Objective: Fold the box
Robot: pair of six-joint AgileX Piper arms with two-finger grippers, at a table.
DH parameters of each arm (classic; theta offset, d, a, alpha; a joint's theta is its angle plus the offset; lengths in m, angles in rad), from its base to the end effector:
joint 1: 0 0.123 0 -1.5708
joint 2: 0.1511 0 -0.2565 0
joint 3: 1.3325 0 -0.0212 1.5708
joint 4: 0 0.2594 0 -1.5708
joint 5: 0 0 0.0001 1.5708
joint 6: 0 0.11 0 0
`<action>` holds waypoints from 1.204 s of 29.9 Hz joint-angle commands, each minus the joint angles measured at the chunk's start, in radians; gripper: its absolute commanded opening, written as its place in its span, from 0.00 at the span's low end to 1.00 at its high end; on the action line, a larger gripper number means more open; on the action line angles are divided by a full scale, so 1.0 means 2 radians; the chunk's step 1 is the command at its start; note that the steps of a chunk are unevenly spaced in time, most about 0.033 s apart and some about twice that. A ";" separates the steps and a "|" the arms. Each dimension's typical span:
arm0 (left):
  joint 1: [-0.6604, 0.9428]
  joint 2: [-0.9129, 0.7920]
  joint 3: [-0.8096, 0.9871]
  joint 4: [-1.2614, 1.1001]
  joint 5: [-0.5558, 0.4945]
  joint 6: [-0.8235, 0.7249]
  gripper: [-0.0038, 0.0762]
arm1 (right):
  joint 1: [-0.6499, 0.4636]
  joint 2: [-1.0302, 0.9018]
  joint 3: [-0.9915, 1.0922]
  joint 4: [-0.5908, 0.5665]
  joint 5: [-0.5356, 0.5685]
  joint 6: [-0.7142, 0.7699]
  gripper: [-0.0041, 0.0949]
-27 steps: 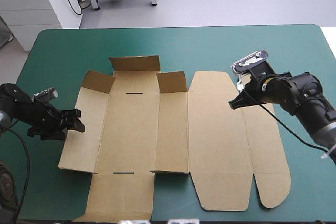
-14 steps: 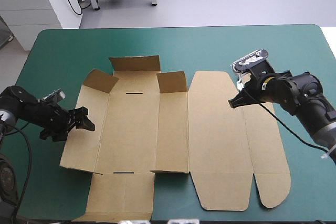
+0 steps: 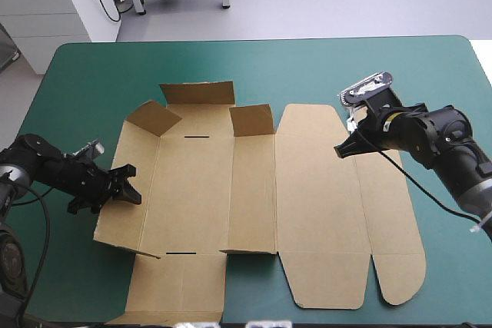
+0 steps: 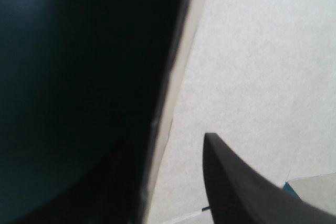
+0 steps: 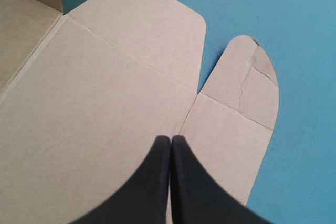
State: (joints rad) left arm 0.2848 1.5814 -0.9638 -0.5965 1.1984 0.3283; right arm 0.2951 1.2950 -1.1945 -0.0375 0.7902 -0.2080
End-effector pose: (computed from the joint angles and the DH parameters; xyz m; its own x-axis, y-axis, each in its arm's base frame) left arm 0.2727 0.0199 0.1699 -0.9768 -0.2096 0.0440 -0.2010 0.8258 -0.5269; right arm 0.2918 0.0856 0.3161 -0.6062 -0.4269 -0.6710 -0.4255 0.8869 -0.1799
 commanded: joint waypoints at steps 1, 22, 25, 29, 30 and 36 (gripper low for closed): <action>-0.011 -0.015 -0.004 -0.018 0.049 0.007 0.39 | -0.003 -0.015 -0.013 -0.005 -0.027 -0.003 0.02; -0.013 -0.032 -0.016 0.058 0.050 0.034 0.04 | -0.003 -0.015 -0.013 -0.005 -0.023 -0.003 0.02; -0.034 -0.032 -0.039 0.108 0.050 0.024 0.04 | -0.003 -0.015 -0.013 -0.005 -0.021 -0.003 0.02; -0.098 -0.032 -0.085 0.194 0.050 0.010 0.04 | -0.003 -0.015 -0.013 -0.005 -0.021 -0.003 0.02; -0.115 -0.032 -0.100 0.210 0.050 0.010 0.04 | -0.003 -0.015 -0.013 -0.005 -0.021 -0.003 0.02; -0.193 -0.031 -0.193 0.294 0.045 0.035 0.04 | -0.003 -0.015 -0.013 -0.005 -0.016 -0.003 0.02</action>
State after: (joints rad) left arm -0.0373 1.5567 -1.2467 -0.0849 1.2194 0.3568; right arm 0.2951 1.2950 -1.1945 -0.0401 0.7966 -0.2080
